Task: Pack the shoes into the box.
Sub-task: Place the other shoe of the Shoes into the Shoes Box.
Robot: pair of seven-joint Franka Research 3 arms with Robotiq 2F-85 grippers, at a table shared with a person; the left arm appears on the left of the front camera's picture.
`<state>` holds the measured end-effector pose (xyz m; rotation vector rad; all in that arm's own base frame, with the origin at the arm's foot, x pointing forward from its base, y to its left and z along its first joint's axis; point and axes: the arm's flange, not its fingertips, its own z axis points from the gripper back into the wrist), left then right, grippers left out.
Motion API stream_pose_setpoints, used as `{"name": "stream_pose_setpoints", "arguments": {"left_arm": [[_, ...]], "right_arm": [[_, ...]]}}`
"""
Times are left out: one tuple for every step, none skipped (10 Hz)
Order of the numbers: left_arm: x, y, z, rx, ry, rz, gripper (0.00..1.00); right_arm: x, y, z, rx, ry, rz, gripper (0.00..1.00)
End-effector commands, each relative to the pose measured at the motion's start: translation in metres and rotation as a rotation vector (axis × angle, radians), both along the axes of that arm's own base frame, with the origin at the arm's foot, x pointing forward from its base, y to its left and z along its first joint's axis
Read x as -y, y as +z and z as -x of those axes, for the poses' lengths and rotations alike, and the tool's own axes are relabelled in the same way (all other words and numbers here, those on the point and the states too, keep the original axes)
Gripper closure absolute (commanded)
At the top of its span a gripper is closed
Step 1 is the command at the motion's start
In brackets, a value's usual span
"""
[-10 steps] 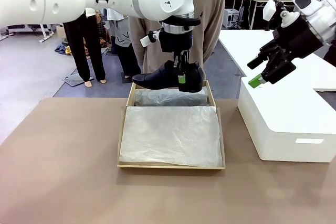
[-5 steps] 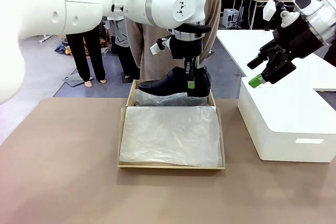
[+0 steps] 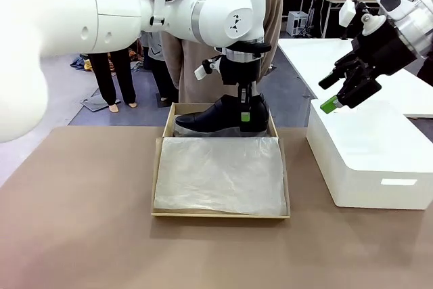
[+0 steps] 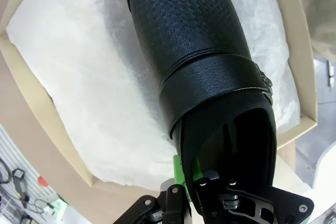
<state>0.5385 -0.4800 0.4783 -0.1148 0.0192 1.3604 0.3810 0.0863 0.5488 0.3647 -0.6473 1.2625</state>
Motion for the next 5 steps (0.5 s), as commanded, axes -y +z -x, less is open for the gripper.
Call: {"name": "stream_pose_setpoints", "arguments": {"left_arm": [[0.009,0.009,-0.003,-0.011,0.082,-0.038,1.00],[0.009,0.006,-0.003,0.001,0.107,-0.053,1.00],[0.009,0.003,-0.004,0.010,0.123,-0.058,1.00],[0.008,-0.002,-0.006,0.004,0.132,-0.053,1.00],[0.009,-0.008,-0.008,0.001,0.138,-0.059,1.00]], "right_arm": [[0.001,0.000,-0.002,0.013,0.027,-0.025,0.00],[0.001,0.000,-0.002,0.013,0.027,-0.025,0.00],[0.001,0.000,-0.002,0.013,0.027,-0.025,0.00],[0.001,0.000,-0.002,0.013,0.027,-0.025,0.00],[0.001,0.000,-0.002,0.013,0.027,-0.025,0.00]]}}
